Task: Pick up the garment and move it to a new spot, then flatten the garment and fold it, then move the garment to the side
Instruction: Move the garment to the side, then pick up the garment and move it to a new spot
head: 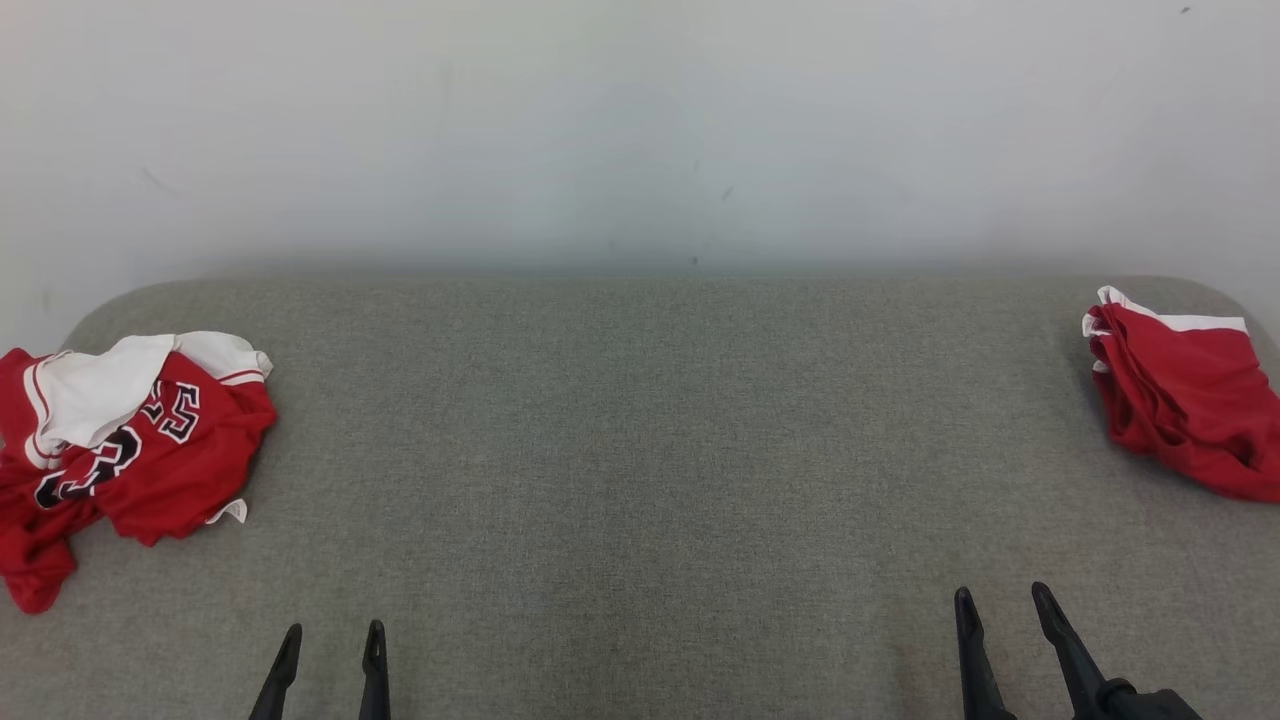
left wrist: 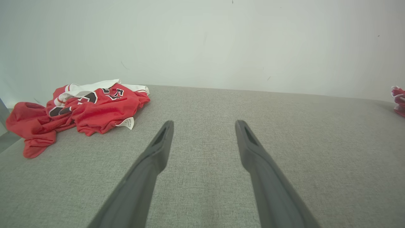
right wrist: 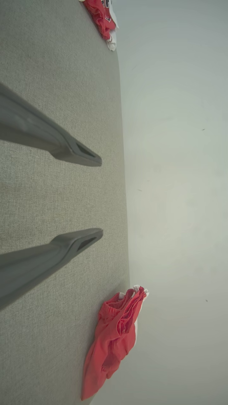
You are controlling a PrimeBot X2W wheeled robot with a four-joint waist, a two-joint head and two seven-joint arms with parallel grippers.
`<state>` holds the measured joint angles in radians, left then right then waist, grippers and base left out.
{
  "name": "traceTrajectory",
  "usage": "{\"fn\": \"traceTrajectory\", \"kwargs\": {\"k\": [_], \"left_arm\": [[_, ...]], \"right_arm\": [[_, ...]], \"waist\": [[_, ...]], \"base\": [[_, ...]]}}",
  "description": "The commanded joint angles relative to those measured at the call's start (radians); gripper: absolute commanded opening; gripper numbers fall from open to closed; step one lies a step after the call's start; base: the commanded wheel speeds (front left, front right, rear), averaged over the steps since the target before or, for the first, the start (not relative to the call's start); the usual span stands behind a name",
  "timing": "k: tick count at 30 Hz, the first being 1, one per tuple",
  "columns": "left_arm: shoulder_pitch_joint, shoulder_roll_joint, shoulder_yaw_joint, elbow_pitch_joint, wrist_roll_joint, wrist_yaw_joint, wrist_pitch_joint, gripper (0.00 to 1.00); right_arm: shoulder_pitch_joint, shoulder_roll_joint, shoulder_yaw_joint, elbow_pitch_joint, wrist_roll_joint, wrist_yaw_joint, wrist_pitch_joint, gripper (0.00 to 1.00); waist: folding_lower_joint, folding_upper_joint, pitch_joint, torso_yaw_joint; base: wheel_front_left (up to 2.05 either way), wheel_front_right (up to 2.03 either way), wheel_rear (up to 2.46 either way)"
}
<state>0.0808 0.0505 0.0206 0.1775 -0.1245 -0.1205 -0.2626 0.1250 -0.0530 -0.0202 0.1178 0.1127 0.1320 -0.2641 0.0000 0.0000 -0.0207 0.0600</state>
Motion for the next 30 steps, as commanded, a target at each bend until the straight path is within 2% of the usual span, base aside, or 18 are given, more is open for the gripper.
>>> {"fn": "traceTrajectory", "kwargs": {"k": [1,20,26,30], "left_arm": [[0.004,0.0,0.001,0.002,-0.006,0.0,-0.003,1.0],[-0.001,0.0,0.005,0.006,-0.01,0.004,-0.003,1.0],[-0.004,-0.001,0.007,0.01,-0.006,0.007,-0.003,1.0],[-0.012,-0.001,0.007,0.015,0.0,0.008,-0.003,1.0]], "right_arm": [[0.007,0.003,-0.001,0.002,-0.004,-0.002,0.0,1.0],[0.013,0.004,-0.005,0.005,0.002,-0.002,0.0,1.0],[0.02,0.004,-0.003,0.01,0.014,-0.002,-0.001,1.0],[0.023,0.004,-0.003,0.013,0.02,-0.002,0.0,1.0]], "waist": [[0.0,0.0,0.0,0.0],[0.0,0.0,0.005,0.019],[0.0,0.0,0.005,0.062],[0.0,0.0,0.006,0.116]], "base": [[0.0,0.0,0.0],[0.0,0.0,0.0],[0.0,0.0,0.0],[0.0,0.0,0.0]]}}
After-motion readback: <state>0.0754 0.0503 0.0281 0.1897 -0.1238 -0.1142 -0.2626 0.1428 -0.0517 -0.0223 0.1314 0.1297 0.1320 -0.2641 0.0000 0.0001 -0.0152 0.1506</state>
